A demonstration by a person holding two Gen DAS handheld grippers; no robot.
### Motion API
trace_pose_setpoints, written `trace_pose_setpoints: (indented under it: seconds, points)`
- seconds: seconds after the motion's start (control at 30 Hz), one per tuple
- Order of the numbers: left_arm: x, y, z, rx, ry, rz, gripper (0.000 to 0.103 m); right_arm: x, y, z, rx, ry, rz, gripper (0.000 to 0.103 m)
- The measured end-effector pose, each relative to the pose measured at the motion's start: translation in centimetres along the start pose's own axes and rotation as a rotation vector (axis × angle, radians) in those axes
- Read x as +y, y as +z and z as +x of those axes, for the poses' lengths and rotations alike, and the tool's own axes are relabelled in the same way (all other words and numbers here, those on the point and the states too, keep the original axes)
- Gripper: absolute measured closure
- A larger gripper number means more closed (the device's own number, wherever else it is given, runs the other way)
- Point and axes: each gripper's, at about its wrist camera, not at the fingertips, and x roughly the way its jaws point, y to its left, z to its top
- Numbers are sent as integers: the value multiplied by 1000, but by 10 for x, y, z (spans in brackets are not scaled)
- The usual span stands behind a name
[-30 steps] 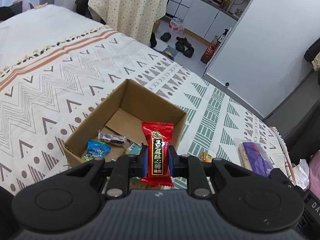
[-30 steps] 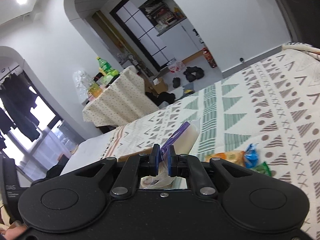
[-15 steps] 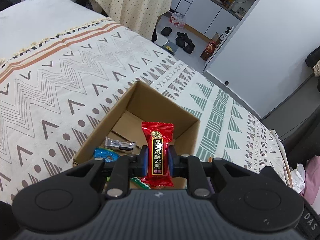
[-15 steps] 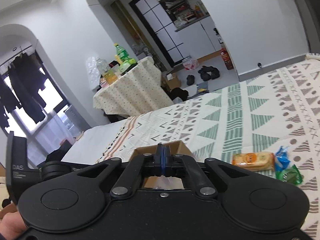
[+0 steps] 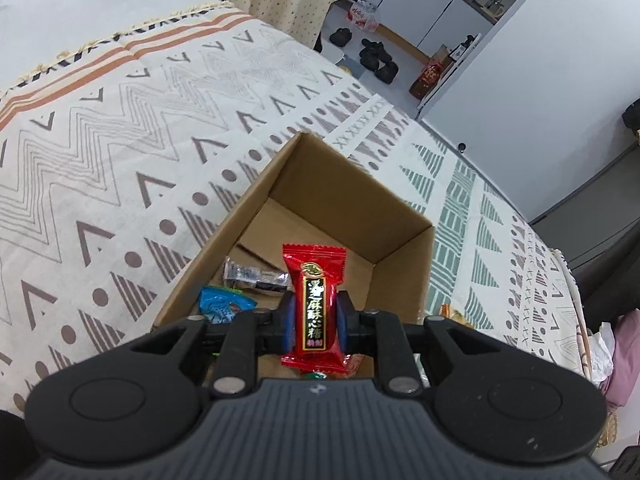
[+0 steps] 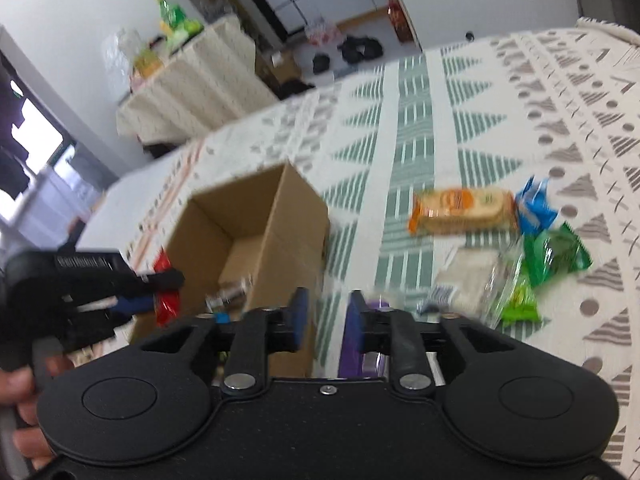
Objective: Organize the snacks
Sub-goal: 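Carry the red candy bar over the box and open the left tool to drop it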
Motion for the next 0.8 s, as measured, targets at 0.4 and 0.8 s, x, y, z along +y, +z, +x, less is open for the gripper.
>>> trace_pose_setpoints:
  seconds: [0.4,0.8]
  points:
    - [15,3,-8,4,20,-34,56,0,-24,44,183,-95,-6,51]
    - [20,-1,-23,-2,35,-42,42,-4,-19,30,123,-128,-21,80]
